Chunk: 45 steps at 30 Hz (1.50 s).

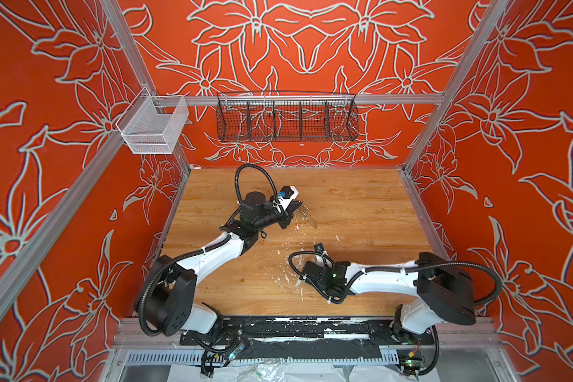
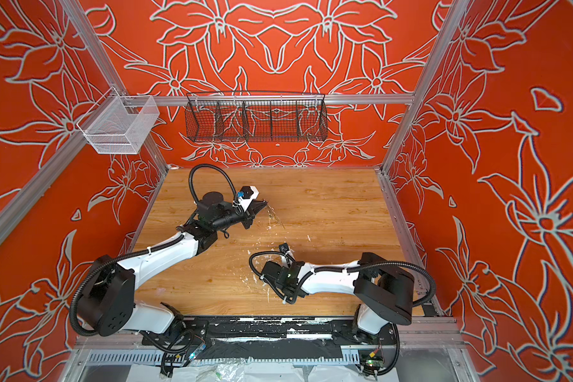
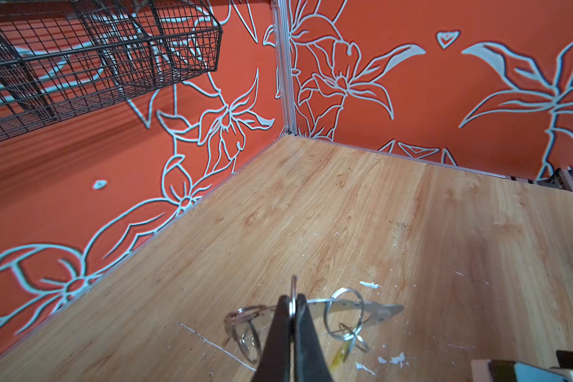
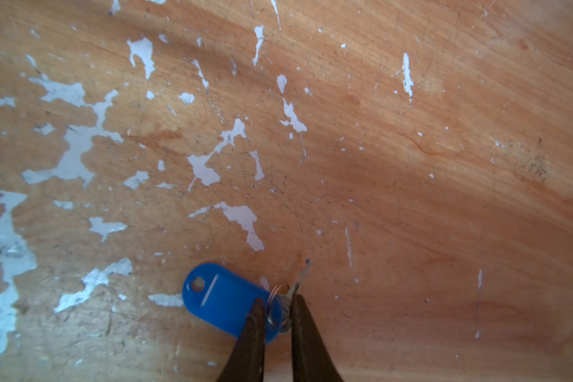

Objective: Put the keys on the keyring
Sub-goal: 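Close the right gripper on the blue-tagged key's ring while the left holds the plate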

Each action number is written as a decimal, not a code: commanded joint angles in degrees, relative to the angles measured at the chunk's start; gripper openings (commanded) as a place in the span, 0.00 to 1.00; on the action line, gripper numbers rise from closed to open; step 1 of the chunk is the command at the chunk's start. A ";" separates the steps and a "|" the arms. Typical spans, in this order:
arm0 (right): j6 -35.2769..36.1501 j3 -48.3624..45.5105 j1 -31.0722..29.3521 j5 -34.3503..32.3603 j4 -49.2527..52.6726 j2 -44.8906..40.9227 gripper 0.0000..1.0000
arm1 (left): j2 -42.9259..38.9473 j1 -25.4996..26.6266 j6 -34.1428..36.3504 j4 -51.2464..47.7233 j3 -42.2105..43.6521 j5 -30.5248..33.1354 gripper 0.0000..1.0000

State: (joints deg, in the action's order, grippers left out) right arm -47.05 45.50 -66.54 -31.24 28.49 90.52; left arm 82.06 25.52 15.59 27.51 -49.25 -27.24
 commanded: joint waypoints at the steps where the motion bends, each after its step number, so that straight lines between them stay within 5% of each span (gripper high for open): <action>1: -1.87 1.76 -0.50 -1.18 1.86 1.21 0.19 | -0.71 0.27 0.56 1.63 -0.75 -0.40 0.00; 26: -6.97 0.87 -0.49 -3.64 4.01 1.96 0.13 | -0.84 0.26 0.53 1.31 -0.79 -0.79 0.00; 31: -7.91 -0.89 -0.41 -4.69 3.21 -0.61 0.00 | -0.70 0.24 0.54 1.31 -0.89 -0.79 0.00; 35: -7.99 -1.76 -0.51 -4.89 2.46 -2.40 0.00 | -0.68 0.24 0.55 1.26 -0.86 -0.79 0.00; 45: 1.78 -6.18 -0.48 -4.20 -8.75 -11.34 0.00 | -0.30 0.23 0.41 1.40 -1.06 -0.96 0.00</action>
State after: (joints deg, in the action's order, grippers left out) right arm -49.56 41.65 -66.54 -34.06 25.30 83.48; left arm 82.06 25.52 15.59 27.46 -49.25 -27.27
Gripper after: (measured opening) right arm 0.048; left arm 0.047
